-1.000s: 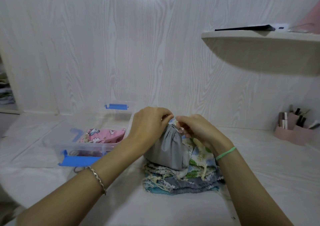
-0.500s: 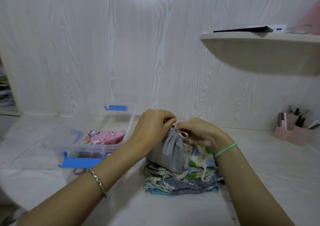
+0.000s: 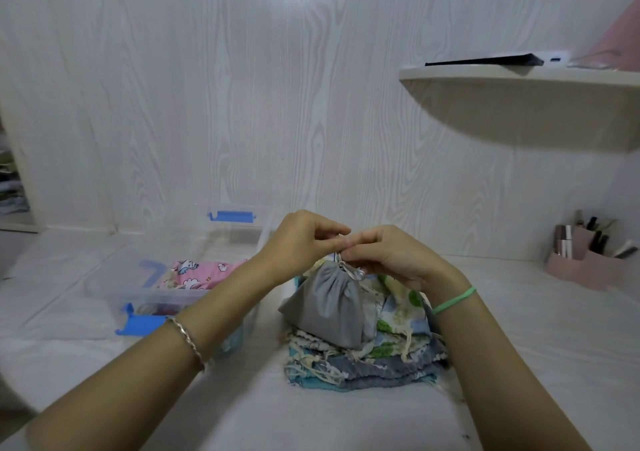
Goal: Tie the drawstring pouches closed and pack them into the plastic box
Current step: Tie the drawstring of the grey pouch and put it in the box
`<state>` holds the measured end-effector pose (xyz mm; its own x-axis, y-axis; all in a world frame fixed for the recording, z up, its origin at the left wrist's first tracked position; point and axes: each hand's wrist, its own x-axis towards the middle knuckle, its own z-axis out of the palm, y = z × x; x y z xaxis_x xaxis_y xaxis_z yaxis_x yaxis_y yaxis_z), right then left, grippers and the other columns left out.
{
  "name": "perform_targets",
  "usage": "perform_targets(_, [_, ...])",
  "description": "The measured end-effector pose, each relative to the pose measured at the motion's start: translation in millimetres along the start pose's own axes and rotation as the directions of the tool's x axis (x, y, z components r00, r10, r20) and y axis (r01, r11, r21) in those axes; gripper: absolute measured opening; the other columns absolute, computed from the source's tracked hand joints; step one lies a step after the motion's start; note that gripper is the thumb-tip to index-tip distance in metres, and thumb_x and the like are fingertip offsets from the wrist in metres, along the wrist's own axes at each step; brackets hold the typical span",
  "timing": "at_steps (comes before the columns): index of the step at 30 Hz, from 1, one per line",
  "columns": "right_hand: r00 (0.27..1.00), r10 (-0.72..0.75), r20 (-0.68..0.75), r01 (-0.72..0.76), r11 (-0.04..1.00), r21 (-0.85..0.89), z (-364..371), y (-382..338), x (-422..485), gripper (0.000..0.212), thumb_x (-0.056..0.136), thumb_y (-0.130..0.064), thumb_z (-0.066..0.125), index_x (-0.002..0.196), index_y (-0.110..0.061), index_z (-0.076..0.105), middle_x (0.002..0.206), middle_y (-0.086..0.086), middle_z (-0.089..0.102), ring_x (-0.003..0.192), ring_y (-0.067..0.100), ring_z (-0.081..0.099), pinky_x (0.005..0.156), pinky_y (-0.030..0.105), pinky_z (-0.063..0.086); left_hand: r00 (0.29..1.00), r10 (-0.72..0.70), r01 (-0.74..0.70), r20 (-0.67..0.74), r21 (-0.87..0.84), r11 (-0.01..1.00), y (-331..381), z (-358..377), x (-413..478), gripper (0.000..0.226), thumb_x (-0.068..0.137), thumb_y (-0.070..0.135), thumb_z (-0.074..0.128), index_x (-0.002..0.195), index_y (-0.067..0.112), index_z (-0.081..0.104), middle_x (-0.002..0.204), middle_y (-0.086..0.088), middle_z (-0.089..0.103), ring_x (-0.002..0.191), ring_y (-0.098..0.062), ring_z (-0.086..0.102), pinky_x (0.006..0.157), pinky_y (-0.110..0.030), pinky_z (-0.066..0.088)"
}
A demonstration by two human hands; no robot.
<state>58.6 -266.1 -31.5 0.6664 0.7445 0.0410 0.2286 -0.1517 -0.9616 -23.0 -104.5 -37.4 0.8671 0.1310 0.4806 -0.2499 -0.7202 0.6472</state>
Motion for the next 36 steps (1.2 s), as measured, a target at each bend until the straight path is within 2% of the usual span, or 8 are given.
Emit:
perform_targets(6, [0.992,0.078,-0.095,-0.082,0.996,-0.037,3.9,-1.6,3.4,0.013,0.081,-0.003,0.069,0.089,0.007,0.072,0.061,0.006,0.061,0.055,0.014,0.052,0.053,0.02,0.046,0.998,0.025,-0.028,-0.055,-0.056,0.998,5.9,3.9,-0.3,0.022,0.085,0.019,0.071,0.108,0.018,0.074,0.101,0.009,0.073,0.09,0.008,0.064,0.084,-0.007,0.048])
perform_targets(13, [0.99,-0.032,-0.139,0.022,0.997,-0.069,5.4,-7.9,0.8,0.008,0.076,0.001,0.073,0.082,-0.003,0.077,0.072,0.019,0.069,0.064,0.015,0.059,0.066,0.028,0.048,0.999,-0.029,0.031,0.014,-0.161,0.986,3.1,3.5,0.5,0.031,0.088,0.02,0.067,0.119,0.014,0.068,0.11,0.001,0.072,0.099,-0.002,0.067,0.092,-0.022,0.053])
perform_targets(16, [0.983,-0.079,-0.166,0.074,0.997,-0.036,6.5,-5.5,1.3,0.013,0.073,0.003,0.076,0.085,-0.004,0.077,0.088,0.027,0.072,0.075,0.024,0.063,0.077,0.035,0.053,0.997,-0.066,0.061,-0.03,-0.149,0.987,4.6,3.2,1.8,0.035,0.084,0.025,0.072,0.117,0.013,0.068,0.095,-0.001,0.075,0.082,-0.004,0.07,0.08,-0.02,0.057])
perform_targets(19, [0.982,-0.081,-0.17,0.085,0.996,0.013,8.9,-1.6,1.2,0.012,0.076,0.001,0.076,0.086,-0.006,0.077,0.075,0.014,0.071,0.066,0.015,0.063,0.066,0.023,0.052,0.985,-0.136,0.122,-0.111,-0.125,0.985,6.1,0.8,3.3,0.028,0.077,0.026,0.079,0.102,0.014,0.071,0.075,-0.004,0.074,0.063,-0.008,0.07,0.059,-0.013,0.053])
perform_targets(22, [0.987,-0.041,-0.154,0.058,0.993,0.107,9.2,1.1,1.3,0.007,0.08,-0.003,0.074,0.087,-0.004,0.075,0.066,0.005,0.068,0.056,0.008,0.059,0.057,0.016,0.049,0.963,-0.229,0.195,-0.14,-0.218,0.956,7.1,-1.0,3.3,0.022,0.074,0.023,0.082,0.081,0.007,0.069,0.063,-0.007,0.07,0.053,-0.013,0.066,0.053,-0.019,0.053])
perform_targets(27, [0.986,0.032,-0.161,0.018,0.954,0.301,11.8,5.1,3.8,0.004,0.086,0.0,0.066,0.086,0.0,0.069,0.066,0.007,0.063,0.057,0.011,0.056,0.057,0.018,0.048,0.925,-0.379,0.336,-0.008,-0.444,0.831,10.1,-0.4,0.2,0.016,0.078,0.018,0.078,0.074,0.007,0.068,0.052,-0.001,0.061,0.047,-0.007,0.055,0.052,-0.017,0.053])
perform_targets(31, [0.981,0.04,-0.188,0.03,0.935,0.353,10.5,9.0,3.8,0.014,0.085,0.001,0.066,0.074,-0.005,0.073,0.08,0.018,0.064,0.072,0.022,0.056,0.073,0.03,0.047,0.898,-0.42,0.435,0.128,-0.389,0.812,7.5,-1.0,-2.0,0.021,0.077,0.02,0.079,0.088,0.002,0.073,0.063,-0.005,0.065,0.053,-0.008,0.06,0.061,-0.021,0.058])
perform_targets(36, [0.98,0.005,-0.199,0.053,0.957,0.284,12.2,10.8,4.1,0.014,0.085,0.002,0.066,0.074,-0.006,0.071,0.071,0.012,0.067,0.069,0.021,0.058,0.07,0.03,0.05,0.866,-0.418,0.487,0.273,-0.277,0.828,12.3,-4.1,-2.0,0.028,0.082,0.026,0.074,0.089,-0.001,0.073,0.058,-0.001,0.062,0.053,-0.008,0.056,0.06,-0.019,0.055])
